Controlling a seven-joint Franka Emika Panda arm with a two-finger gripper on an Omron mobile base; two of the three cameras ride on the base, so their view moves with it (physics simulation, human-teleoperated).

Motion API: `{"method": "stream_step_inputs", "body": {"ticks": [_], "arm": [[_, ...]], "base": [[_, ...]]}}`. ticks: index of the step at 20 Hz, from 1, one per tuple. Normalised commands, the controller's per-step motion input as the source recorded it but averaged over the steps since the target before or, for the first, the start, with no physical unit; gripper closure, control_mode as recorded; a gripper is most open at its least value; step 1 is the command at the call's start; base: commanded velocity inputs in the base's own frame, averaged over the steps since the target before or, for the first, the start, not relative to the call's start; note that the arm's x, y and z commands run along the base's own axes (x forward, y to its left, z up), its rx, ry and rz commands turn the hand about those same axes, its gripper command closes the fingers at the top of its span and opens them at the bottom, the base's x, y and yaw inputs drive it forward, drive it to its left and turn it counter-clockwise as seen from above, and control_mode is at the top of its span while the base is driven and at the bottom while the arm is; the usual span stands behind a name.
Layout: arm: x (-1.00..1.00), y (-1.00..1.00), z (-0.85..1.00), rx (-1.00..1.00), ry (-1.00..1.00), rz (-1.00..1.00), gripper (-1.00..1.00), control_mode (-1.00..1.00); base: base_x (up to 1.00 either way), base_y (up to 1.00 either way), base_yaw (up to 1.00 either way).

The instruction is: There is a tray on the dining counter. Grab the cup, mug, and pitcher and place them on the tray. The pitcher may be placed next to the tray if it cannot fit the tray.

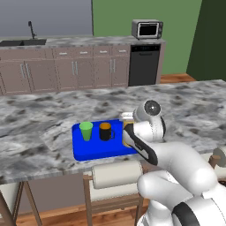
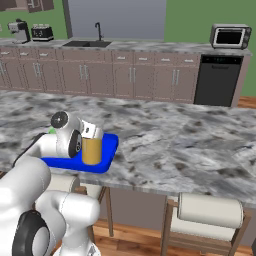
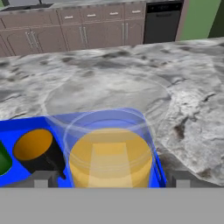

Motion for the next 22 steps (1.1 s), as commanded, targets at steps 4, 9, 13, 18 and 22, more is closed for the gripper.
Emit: {"method": "stream_step_inputs", "body": {"ticks": [4,9,13,18,22], "arm": [[-0.01,0.00,0.00,0.00,0.02,0.00,-1.00,-1.00],[-0.14,0.00,0.07,0.00,0.04,0.00,-1.00,-1.00],[-0.23,0.00,0.14,0.00,0.05,0.00,-1.00,-1.00],[-0.11,0.00,0.22,0.00,0.06,0.00,-1.00,-1.00],[-0.13,0.00,0.42,0.00,0.04,0.00,-1.00,-1.00]], "base": [[0.00,0.00,0.00],[0.00,0.00,0.00],[0.00,0.00,0.00],[0.00,0.00,0.00],[0.00,0.00,0.00]]}}
